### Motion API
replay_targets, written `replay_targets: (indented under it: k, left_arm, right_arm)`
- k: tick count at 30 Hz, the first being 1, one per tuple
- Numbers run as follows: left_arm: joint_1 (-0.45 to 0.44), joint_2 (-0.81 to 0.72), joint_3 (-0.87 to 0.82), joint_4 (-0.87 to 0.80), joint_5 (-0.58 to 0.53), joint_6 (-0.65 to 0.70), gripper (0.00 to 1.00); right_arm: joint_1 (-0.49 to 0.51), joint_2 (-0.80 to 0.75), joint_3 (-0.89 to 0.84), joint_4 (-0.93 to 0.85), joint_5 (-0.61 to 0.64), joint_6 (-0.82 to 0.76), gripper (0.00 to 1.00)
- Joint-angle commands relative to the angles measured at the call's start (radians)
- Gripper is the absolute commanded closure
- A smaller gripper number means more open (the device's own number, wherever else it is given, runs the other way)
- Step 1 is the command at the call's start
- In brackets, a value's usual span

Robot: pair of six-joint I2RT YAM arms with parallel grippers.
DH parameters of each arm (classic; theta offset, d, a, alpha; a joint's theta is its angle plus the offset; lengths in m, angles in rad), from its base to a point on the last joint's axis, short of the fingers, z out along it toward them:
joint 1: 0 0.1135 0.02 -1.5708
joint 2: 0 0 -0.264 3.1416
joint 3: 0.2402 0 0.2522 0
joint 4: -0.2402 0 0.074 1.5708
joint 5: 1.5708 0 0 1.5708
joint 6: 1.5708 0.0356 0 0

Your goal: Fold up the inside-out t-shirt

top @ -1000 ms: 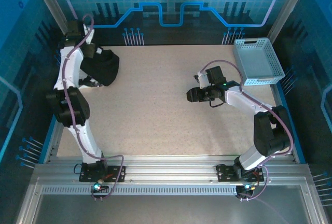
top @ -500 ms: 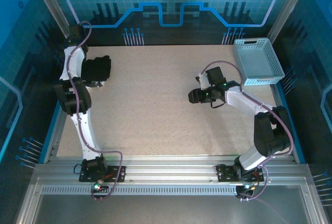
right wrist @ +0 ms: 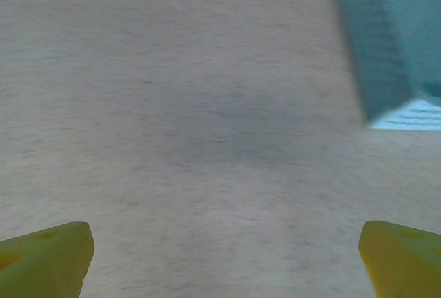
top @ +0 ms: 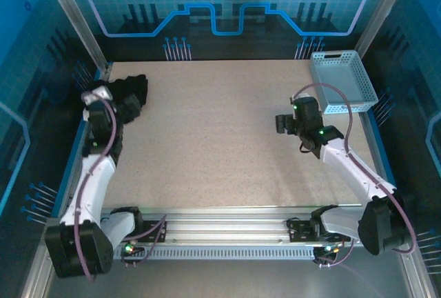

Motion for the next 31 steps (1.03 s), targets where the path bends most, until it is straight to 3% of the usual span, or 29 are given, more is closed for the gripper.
replay_targets:
  k: [1, 5, 9, 14, 16, 26, 31]
  left_arm:
    - [-0.045, -0.018, -0.208, 0.291, 0.049, -0.055, 0.01]
    - [-0.117, 0.111, -0.326, 0.538, -0.013, 0.165, 0.01]
    - [-0.118, 0.361, -0.366, 0.892, 0.05, 0.202, 0.01]
    - [-0.149, 0.57, -0.337, 1.047, 0.069, 0.253, 0.01]
    - [-0.15, 0.542, -0.316, 0.948, 0.059, 0.242, 0.01]
    - [-0.155, 0.55, -0.319, 0.976, 0.053, 0.25, 0.01]
    - [-0.156, 0.551, -0.32, 0.975, 0.051, 0.249, 0.01]
  right_arm:
    - [-0.056, -0.021, -0.146, 0.264, 0.177, -0.065, 0.0]
    - [-0.145, 0.037, -0.304, 0.613, 0.07, -0.1, 0.0]
    - [-0.198, 0.15, -0.346, 0.779, -0.048, -0.117, 0.0]
    - [-0.219, 0.213, -0.391, 0.955, -0.19, -0.108, 0.0]
    - [-0.216, 0.275, -0.405, 1.039, -0.215, -0.126, 0.0]
    - [-0.197, 0.289, -0.411, 1.056, -0.196, -0.137, 0.0]
    - [-0.203, 0.305, -0.408, 1.064, -0.292, -0.172, 0.0]
